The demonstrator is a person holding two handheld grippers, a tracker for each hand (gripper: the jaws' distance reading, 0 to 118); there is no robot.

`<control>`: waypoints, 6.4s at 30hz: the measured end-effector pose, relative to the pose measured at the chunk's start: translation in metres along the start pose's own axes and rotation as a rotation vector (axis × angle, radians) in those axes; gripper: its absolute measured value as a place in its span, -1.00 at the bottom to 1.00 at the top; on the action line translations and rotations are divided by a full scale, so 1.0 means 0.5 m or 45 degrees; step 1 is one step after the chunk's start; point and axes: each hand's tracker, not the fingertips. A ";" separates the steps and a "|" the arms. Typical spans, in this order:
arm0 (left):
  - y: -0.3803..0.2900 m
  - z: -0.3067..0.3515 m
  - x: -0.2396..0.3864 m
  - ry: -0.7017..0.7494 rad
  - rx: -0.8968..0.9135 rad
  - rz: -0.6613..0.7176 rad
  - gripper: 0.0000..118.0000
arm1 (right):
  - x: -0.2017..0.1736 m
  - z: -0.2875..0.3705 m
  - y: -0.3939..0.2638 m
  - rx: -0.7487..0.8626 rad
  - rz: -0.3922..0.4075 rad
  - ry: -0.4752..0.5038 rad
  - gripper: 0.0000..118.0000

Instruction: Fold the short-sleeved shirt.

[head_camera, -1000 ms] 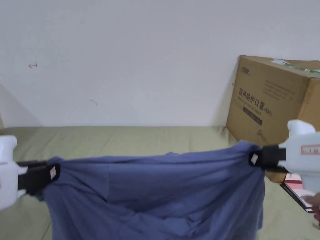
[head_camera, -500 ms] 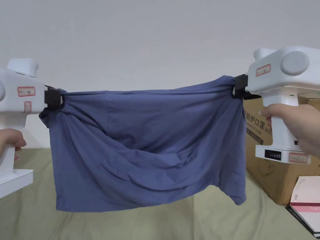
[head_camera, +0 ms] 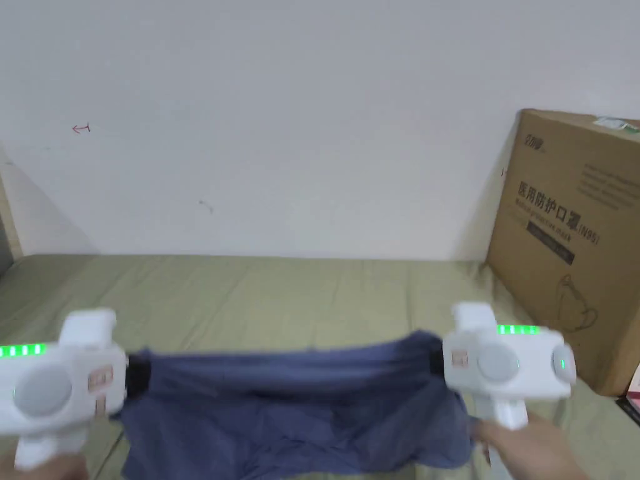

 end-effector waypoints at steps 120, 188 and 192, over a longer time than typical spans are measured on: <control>0.096 0.517 0.000 -0.155 0.554 -0.098 -1.00 | 0.179 0.605 0.024 0.366 -0.323 0.145 -0.98; -0.428 0.307 -0.142 -0.100 -0.347 0.082 -1.00 | 0.132 0.358 -0.537 -0.495 -0.104 0.103 -0.97; -0.424 0.334 -0.141 -0.176 -0.301 0.167 0.39 | 0.122 0.397 -0.514 -0.440 -0.184 0.060 0.56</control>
